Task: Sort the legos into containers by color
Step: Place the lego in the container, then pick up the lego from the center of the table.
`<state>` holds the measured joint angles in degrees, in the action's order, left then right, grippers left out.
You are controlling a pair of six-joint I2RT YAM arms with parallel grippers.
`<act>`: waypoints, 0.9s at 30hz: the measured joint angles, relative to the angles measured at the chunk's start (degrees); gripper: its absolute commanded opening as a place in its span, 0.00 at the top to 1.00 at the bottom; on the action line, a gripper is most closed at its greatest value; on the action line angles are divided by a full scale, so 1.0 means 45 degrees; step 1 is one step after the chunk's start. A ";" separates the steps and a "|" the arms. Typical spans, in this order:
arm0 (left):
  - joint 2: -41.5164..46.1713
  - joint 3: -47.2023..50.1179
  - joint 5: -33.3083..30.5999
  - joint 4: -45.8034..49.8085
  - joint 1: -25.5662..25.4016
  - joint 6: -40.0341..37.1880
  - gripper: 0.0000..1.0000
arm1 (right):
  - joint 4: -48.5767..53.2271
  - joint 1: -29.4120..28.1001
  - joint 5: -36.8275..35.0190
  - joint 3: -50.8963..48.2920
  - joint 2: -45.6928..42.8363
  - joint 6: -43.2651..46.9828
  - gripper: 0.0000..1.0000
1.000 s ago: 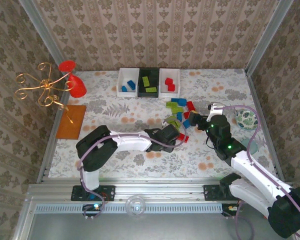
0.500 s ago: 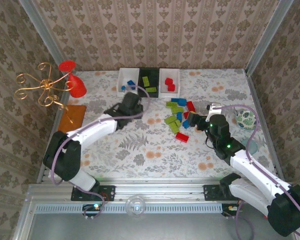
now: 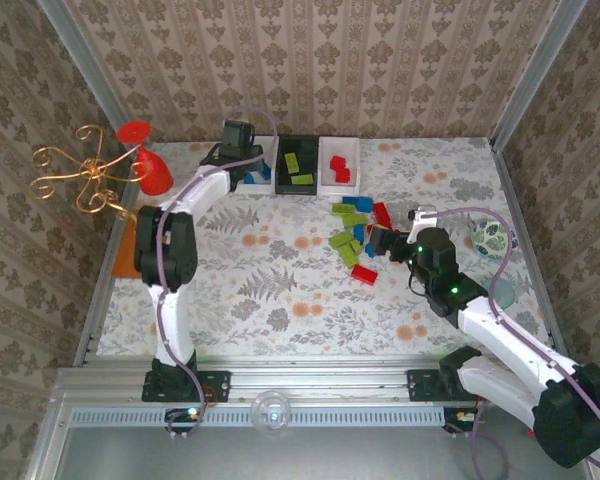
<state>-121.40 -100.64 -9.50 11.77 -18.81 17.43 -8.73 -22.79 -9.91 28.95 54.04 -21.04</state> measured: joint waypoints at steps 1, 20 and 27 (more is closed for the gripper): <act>-0.0602 -0.0646 0.0117 0.0160 0.0087 -0.0053 0.53 | -0.0039 -0.0019 0.0078 0.0000 0.0112 0.0005 0.07; 0.2613 0.2186 0.2492 0.0495 0.0452 -0.0083 0.12 | 0.2215 -0.1894 -0.0087 0.3755 0.6518 0.0209 0.15; 0.8111 0.9190 0.3565 -0.2545 0.0296 0.1146 0.12 | 0.4197 -0.2715 -0.0321 0.4031 0.7140 0.0311 0.21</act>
<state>-84.90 -59.29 6.55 0.32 -17.47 22.59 10.15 -35.00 -11.35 47.09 86.17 -19.64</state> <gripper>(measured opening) 0.881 0.815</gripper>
